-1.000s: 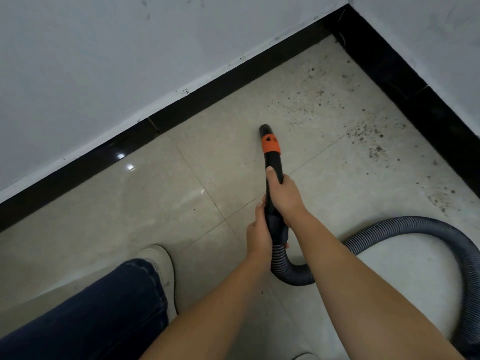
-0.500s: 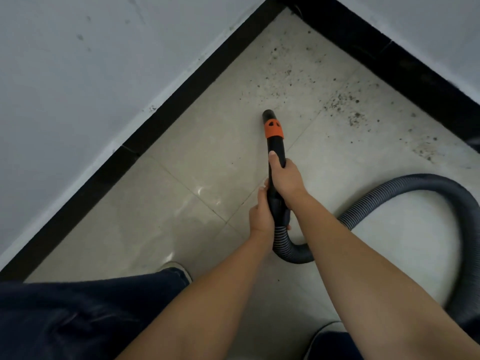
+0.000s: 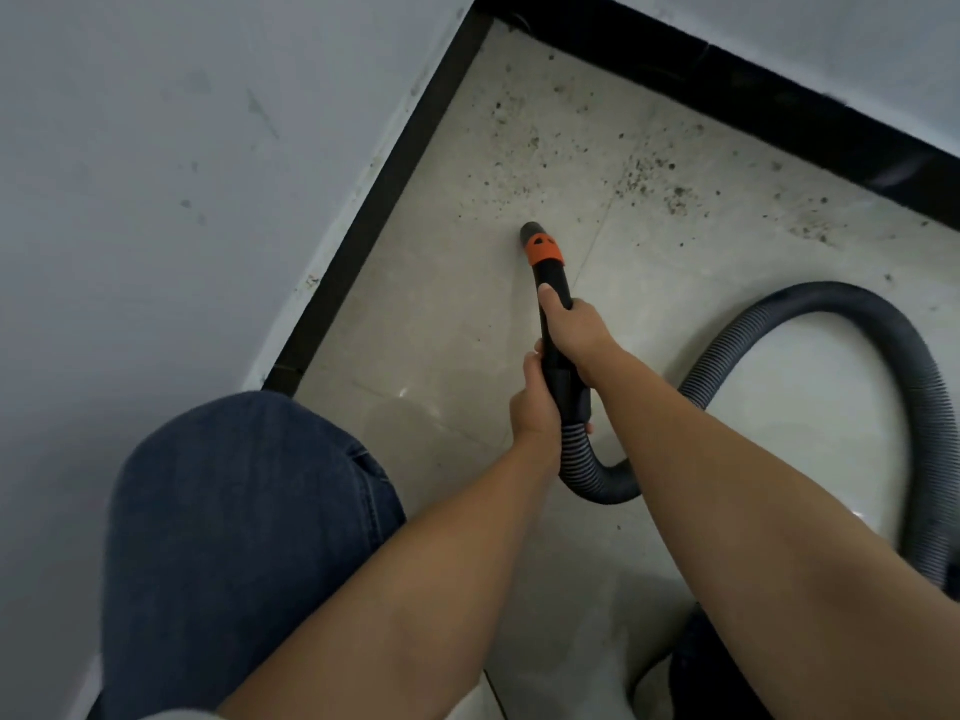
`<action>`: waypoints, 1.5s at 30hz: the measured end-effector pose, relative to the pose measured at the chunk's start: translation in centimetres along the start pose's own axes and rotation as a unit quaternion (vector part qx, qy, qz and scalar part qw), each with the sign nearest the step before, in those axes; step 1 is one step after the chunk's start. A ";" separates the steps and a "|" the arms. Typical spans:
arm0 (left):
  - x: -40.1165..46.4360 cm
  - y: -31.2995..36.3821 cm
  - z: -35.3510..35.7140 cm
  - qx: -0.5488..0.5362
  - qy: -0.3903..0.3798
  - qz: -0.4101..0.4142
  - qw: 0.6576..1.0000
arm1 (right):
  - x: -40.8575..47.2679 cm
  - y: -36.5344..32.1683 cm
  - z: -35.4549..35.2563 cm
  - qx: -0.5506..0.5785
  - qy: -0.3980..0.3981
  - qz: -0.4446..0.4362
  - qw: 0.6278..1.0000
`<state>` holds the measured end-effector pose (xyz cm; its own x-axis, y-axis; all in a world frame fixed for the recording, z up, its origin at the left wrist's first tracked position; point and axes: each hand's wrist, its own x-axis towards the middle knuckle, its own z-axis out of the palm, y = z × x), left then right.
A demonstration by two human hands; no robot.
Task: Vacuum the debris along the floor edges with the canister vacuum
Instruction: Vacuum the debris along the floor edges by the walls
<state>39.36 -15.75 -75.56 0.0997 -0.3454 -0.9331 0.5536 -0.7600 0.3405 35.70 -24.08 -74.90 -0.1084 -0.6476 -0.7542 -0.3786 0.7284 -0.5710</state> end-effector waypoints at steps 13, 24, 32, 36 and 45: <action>2.9 3.3 0.5 0.055 -0.026 0.011 0.998 | 2.8 -2.7 0.1 0.040 0.022 0.006 0.999; 2.8 2.9 0.7 0.001 0.009 0.015 1.000 | 3.2 -2.7 0.8 0.005 -0.020 -0.024 0.999; 2.3 1.8 1.4 0.002 0.006 0.014 1.000 | 2.7 -2.3 -0.1 0.000 -0.034 -0.021 0.999; 1.9 2.2 0.4 -0.034 0.043 0.018 0.998 | 2.1 -3.1 1.3 -0.027 -0.079 -0.030 0.996; 1.6 3.6 -0.1 -0.069 0.065 0.021 0.995 | 2.2 -4.5 2.7 -0.061 -0.100 -0.042 0.992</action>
<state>41.57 -18.99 -75.88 0.2269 -0.2936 -0.9286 0.6546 -0.6600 0.3686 39.61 -28.14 -74.86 0.1075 -0.6382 -0.7623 -0.4886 0.6339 -0.5996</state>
